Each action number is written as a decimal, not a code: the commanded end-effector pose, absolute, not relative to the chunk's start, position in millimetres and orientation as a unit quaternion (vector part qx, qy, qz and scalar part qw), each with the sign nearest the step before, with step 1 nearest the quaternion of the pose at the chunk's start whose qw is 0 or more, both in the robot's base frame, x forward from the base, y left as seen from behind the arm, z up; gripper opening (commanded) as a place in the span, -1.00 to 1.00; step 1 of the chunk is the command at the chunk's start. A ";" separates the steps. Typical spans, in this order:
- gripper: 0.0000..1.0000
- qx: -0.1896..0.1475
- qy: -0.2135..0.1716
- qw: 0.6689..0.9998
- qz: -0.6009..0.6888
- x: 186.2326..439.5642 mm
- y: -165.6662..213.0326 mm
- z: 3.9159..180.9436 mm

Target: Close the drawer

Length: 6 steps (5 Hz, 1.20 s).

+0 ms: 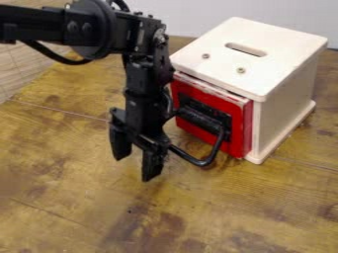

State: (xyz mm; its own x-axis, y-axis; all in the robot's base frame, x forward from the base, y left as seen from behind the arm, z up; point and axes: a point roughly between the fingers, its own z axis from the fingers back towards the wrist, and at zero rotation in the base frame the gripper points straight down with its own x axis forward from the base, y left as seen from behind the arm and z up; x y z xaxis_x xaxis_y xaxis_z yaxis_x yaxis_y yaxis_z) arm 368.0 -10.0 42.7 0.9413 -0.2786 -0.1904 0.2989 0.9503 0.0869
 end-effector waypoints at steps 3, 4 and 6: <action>1.00 0.069 0.018 0.987 -0.145 381.7 5.1 88.2; 1.00 0.070 0.016 0.986 -0.148 379.9 6.7 89.3; 1.00 0.077 0.008 0.985 -0.154 375.7 5.2 91.7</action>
